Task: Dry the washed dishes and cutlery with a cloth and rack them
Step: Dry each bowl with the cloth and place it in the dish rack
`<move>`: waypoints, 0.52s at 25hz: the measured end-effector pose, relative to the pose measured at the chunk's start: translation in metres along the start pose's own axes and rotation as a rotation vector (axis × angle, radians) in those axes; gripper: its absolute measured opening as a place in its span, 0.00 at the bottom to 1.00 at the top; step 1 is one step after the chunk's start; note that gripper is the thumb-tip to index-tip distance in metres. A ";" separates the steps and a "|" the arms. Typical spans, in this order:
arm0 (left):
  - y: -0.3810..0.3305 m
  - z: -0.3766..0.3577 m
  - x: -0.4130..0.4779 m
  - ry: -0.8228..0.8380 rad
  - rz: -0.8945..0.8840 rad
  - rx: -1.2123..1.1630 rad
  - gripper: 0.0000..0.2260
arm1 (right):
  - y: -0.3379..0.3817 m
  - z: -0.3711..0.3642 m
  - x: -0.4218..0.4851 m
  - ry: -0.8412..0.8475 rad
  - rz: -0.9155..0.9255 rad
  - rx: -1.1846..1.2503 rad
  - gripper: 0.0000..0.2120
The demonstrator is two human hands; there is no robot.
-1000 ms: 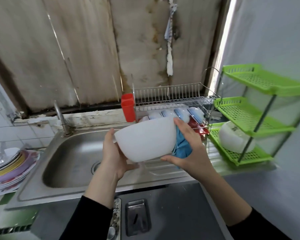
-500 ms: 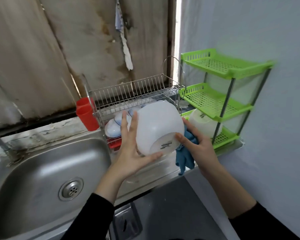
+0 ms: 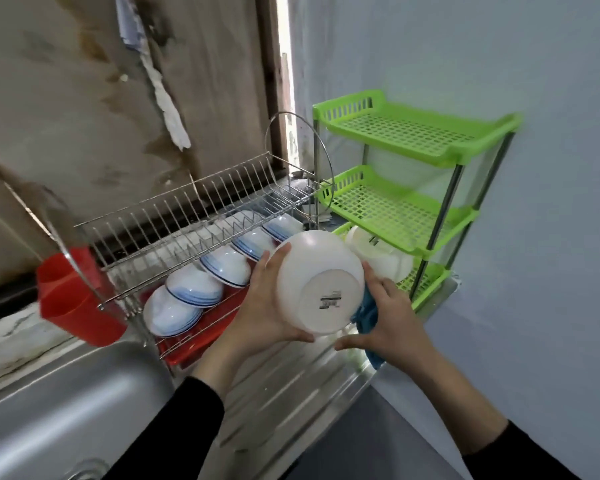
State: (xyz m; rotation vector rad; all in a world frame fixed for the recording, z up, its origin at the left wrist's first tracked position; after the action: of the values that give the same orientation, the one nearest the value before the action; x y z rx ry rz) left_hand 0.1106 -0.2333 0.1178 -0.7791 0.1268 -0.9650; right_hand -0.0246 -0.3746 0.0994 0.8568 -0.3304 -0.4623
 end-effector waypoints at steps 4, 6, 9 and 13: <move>0.017 -0.037 0.032 0.075 0.027 -0.117 0.61 | -0.030 0.005 0.015 -0.138 -0.097 -0.130 0.64; 0.023 -0.053 0.048 0.122 0.011 -0.113 0.60 | -0.045 0.007 0.019 -0.188 -0.151 -0.106 0.62; 0.024 -0.068 0.071 0.247 -0.047 -0.081 0.62 | -0.068 0.006 0.021 -0.292 -0.231 -0.012 0.61; 0.019 -0.084 0.108 0.375 -0.132 -0.017 0.61 | -0.089 0.002 0.019 -0.481 -0.304 0.109 0.56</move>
State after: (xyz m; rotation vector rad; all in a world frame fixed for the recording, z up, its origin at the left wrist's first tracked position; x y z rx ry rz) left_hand 0.1511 -0.3570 0.0695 -0.6210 0.4130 -1.2308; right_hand -0.0317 -0.4355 0.0327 0.9001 -0.6763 -0.9456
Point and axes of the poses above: each hand's wrist, its own x-axis towards the middle knuckle, its own z-axis out of the back of the hand, y = z × x, the point moved 8 cm from there along x, towards the middle knuckle, and after that the axes turned 11 degrees about x, right-handed, at the moved point
